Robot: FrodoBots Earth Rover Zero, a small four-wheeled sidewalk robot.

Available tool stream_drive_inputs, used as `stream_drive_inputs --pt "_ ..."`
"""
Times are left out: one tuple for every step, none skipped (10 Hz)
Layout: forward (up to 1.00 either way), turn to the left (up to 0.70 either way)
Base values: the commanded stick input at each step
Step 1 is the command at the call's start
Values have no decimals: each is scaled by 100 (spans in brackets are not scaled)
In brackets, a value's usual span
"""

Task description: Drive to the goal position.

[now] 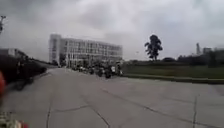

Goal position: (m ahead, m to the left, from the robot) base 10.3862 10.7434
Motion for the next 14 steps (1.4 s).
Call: stream_drive_inputs --pt "0 0" --pt "0 0" --pt "0 0" --pt "0 0" --pt "0 0" --pt "0 0" --pt "0 0" --pt "0 0" --pt "32 16" --pt "70 35" --pt "70 35" --pt "70 35" --pt "70 35" --pt "70 35"
